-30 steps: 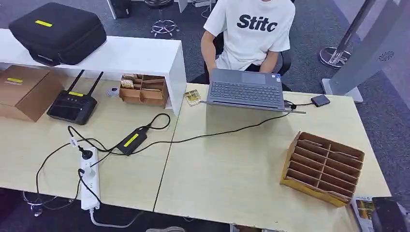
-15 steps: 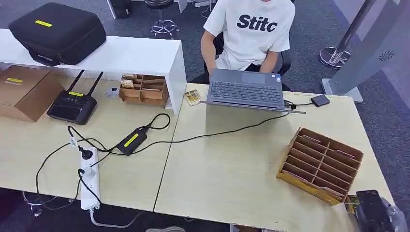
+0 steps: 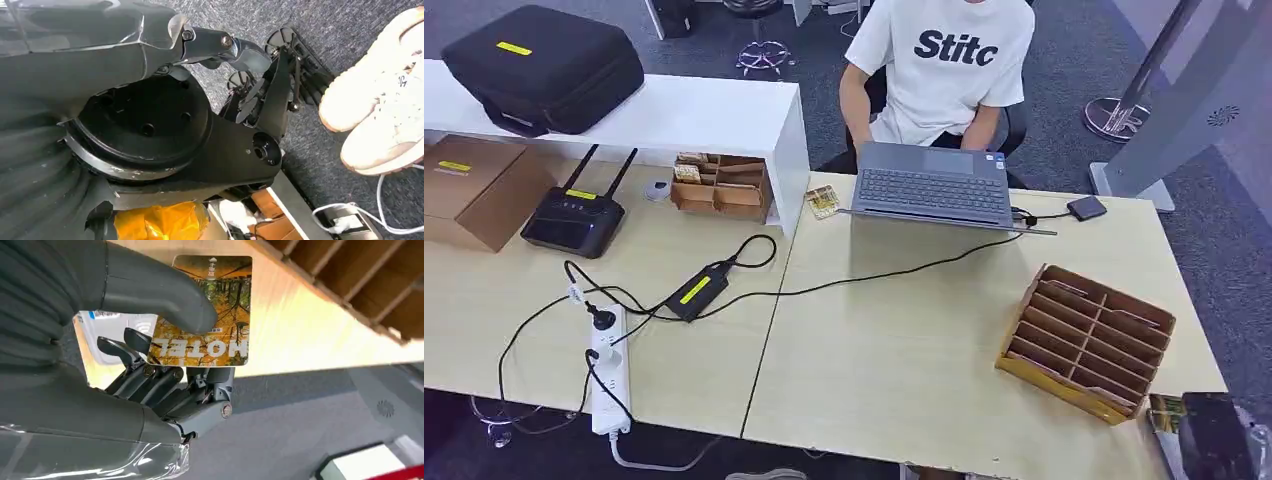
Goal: Pass the card to the sensor for recognition and then transmit it.
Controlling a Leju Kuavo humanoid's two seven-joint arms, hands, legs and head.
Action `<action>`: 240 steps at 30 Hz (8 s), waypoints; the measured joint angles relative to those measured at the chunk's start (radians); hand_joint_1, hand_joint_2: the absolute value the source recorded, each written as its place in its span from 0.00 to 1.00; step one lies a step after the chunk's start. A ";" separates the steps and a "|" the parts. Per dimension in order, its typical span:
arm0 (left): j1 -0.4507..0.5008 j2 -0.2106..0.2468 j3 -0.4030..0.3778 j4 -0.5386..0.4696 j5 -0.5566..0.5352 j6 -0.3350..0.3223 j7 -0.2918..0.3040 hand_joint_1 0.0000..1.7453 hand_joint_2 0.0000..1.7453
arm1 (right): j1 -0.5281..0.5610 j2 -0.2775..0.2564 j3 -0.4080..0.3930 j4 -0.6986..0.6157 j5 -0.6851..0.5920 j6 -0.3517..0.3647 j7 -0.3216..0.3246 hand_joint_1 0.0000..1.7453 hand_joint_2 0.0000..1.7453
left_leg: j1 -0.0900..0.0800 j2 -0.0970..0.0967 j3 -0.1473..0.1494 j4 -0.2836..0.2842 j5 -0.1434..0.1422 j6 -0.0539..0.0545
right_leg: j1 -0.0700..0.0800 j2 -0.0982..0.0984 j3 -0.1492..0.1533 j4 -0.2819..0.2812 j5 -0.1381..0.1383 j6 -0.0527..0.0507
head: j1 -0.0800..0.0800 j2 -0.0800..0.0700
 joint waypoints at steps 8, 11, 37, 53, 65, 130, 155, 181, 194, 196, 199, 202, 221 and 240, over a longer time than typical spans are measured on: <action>0.000 0.000 0.000 0.000 0.000 0.003 0.000 0.00 1.00 | -0.009 -0.018 -0.041 -0.017 -0.024 -0.028 0.011 1.00 1.00 | 0.000 0.000 0.000 0.000 0.000 0.000 | 0.000 0.000 0.000 0.000 0.000 0.000 | 0.000 0.000; 0.000 0.000 0.000 0.000 0.000 0.003 0.001 0.00 1.00 | -0.010 -0.026 -0.055 -0.017 -0.029 -0.028 0.011 1.00 1.00 | 0.000 0.000 0.000 0.000 0.000 0.000 | 0.000 0.000 0.000 0.000 0.000 0.000 | 0.000 0.000; 0.000 0.011 0.000 0.000 0.000 -0.001 0.024 0.00 1.00 | -0.040 -0.072 -0.186 0.218 -0.028 0.005 -0.025 1.00 1.00 | 0.000 0.000 0.000 0.000 0.000 0.000 | 0.000 0.000 0.000 0.000 0.000 0.000 | 0.000 0.000; 0.000 0.006 0.003 0.000 0.000 0.006 0.004 0.00 1.00 | -0.054 -0.045 -0.099 0.021 -0.041 -0.009 -0.064 1.00 1.00 | 0.000 0.000 0.000 0.000 0.000 0.000 | 0.000 0.000 0.001 0.000 0.000 0.000 | 0.000 0.000; 0.000 -0.002 0.003 0.000 0.000 0.006 -0.002 0.00 1.00 | -0.056 -0.036 0.002 -0.135 -0.058 -0.024 -0.043 1.00 1.00 | 0.000 0.000 0.000 0.000 0.000 0.000 | 0.000 0.000 0.001 0.000 0.000 0.000 | 0.000 0.000; -0.023 0.089 -0.172 0.000 -0.054 -0.071 0.101 0.00 1.00 | -0.993 -0.049 0.775 0.807 0.626 -0.092 0.211 0.00 0.00 | 0.001 -0.001 -0.016 0.000 0.019 -0.004 | 0.002 -0.001 -0.017 0.003 0.015 -0.005 | 0.000 0.000; -0.004 0.031 -0.123 0.000 0.000 -0.036 0.019 0.00 1.00 | -0.340 -0.283 0.772 0.098 0.391 -0.182 0.080 0.00 1.00 | 0.001 0.000 -0.016 0.000 0.013 -0.001 | 0.001 0.001 -0.017 0.001 0.013 -0.003 | 0.000 0.000; -0.001 0.024 -0.113 0.000 0.000 -0.036 0.013 0.00 1.00 | -0.144 -0.313 0.572 0.013 0.458 -0.212 0.053 0.00 1.00 | 0.001 0.000 -0.016 0.000 0.013 -0.001 | 0.001 0.000 -0.017 0.001 0.013 -0.003 | 0.000 0.000; -0.002 0.024 -0.113 0.000 0.000 -0.037 0.019 0.00 1.00 | -0.136 -0.313 0.566 0.030 0.519 -0.209 0.057 0.00 1.00 | 0.001 0.000 -0.016 0.000 0.013 -0.001 | 0.001 0.000 -0.017 0.001 0.013 -0.003 | 0.000 0.000; -0.002 0.025 -0.113 0.000 0.000 -0.038 0.021 0.00 1.00 | -0.137 -0.311 0.566 0.039 0.551 -0.216 0.065 0.00 1.00 | 0.001 0.000 -0.016 0.000 0.013 -0.001 | 0.001 0.000 -0.017 0.001 0.013 -0.003 | 0.000 0.000; -0.002 0.026 -0.113 0.000 0.000 -0.042 0.023 0.00 1.00 | -0.139 -0.309 0.570 0.061 0.624 -0.252 0.091 0.00 1.00 | 0.001 0.000 -0.016 0.000 0.013 -0.001 | 0.001 0.000 -0.017 0.001 0.013 -0.003 | 0.000 0.000; -0.003 0.027 -0.113 0.000 0.000 -0.045 0.027 0.00 1.00 | -0.144 -0.305 0.573 0.086 0.645 -0.264 0.099 0.00 1.00 | 0.001 0.000 -0.016 0.000 0.013 -0.001 | 0.001 0.000 -0.017 0.001 0.013 -0.003 | 0.000 0.000; -0.004 0.033 -0.113 0.000 0.000 -0.046 0.031 0.00 1.00 | -0.167 -0.278 0.573 0.171 0.700 -0.283 0.108 0.00 1.00 | 0.001 0.000 -0.016 0.000 0.013 -0.001 | 0.001 -0.001 -0.017 0.001 0.013 -0.003 | 0.000 0.000; -0.004 0.034 -0.113 0.000 0.000 -0.046 0.031 0.00 1.00 | -0.186 -0.255 0.574 0.172 0.717 -0.283 0.113 0.00 1.00 | 0.001 0.000 -0.016 0.000 0.013 -0.001 | 0.001 -0.001 -0.017 0.001 0.013 -0.003 | 0.000 0.000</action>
